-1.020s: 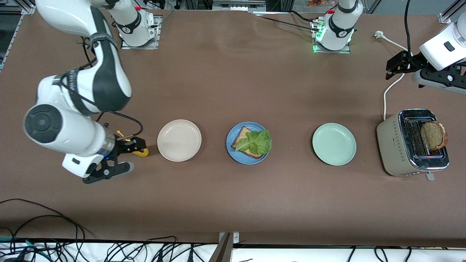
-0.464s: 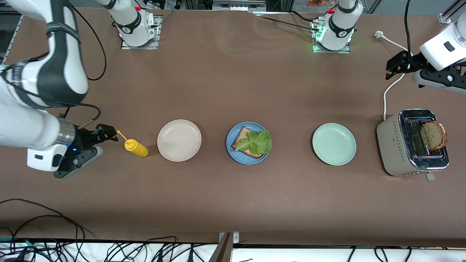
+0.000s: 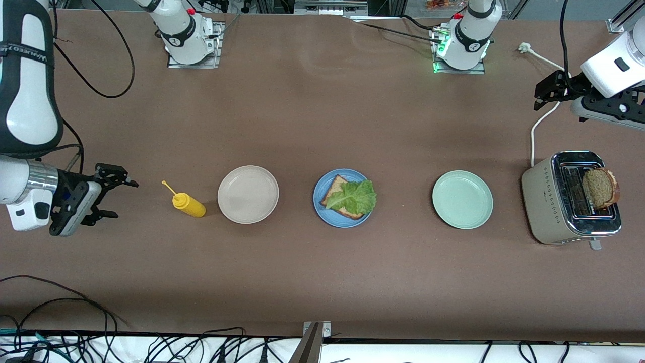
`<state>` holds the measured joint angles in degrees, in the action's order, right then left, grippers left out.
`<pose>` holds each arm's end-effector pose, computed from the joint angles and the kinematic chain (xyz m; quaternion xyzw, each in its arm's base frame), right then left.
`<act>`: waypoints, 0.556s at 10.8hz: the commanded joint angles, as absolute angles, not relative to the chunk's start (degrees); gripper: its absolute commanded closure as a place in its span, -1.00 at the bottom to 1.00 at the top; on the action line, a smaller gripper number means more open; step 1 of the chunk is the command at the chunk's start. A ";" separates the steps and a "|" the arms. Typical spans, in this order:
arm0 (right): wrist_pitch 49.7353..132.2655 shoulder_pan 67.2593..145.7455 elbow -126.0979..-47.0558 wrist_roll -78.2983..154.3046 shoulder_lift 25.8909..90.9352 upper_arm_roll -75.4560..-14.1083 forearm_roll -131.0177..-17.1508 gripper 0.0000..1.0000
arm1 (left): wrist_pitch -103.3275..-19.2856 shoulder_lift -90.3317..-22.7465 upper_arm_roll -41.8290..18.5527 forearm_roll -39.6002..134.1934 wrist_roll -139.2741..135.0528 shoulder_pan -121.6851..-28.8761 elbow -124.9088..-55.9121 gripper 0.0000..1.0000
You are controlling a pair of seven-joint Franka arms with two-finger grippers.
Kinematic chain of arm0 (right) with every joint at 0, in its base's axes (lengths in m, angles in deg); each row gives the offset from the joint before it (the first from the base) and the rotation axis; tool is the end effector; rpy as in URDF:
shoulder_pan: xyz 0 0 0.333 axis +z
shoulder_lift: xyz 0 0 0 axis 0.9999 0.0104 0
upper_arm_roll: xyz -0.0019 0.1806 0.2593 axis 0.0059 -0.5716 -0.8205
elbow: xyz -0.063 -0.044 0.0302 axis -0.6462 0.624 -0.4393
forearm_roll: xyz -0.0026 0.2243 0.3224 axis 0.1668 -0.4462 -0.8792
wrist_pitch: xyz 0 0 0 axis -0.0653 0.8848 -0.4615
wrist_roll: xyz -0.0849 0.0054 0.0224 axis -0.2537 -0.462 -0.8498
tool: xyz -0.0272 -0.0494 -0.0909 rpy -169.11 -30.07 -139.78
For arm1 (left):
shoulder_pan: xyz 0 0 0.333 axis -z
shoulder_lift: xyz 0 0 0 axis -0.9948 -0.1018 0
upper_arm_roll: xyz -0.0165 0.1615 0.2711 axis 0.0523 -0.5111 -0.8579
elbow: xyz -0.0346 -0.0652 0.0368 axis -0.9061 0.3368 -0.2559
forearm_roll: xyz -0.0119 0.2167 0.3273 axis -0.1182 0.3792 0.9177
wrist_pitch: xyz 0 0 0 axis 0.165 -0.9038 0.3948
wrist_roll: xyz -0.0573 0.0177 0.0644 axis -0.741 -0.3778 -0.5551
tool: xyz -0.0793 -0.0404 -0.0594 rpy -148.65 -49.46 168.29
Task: Make sandwich in blue plate with both arms
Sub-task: 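Move the right gripper toward the yellow mustard bottle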
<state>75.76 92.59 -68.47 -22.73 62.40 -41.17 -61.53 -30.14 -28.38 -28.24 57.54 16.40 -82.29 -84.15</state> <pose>0.6853 -0.0143 0.4234 -0.8737 -0.4516 -0.0452 0.1753 0.5309 -0.0304 0.6156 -0.9898 0.1348 0.0444 0.0082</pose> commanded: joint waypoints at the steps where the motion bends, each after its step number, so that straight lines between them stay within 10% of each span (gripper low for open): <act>1: 77.51 89.59 -73.42 -37.94 61.48 -42.50 -68.50 -1.00 | -29.75 -28.02 -28.47 56.38 17.17 -82.31 -84.21 -1.00; 6: 78.30 84.76 -76.58 -69.85 67.98 -42.50 -83.88 -1.00 | -29.75 -27.84 -28.47 56.46 16.56 -82.31 -84.13 -1.00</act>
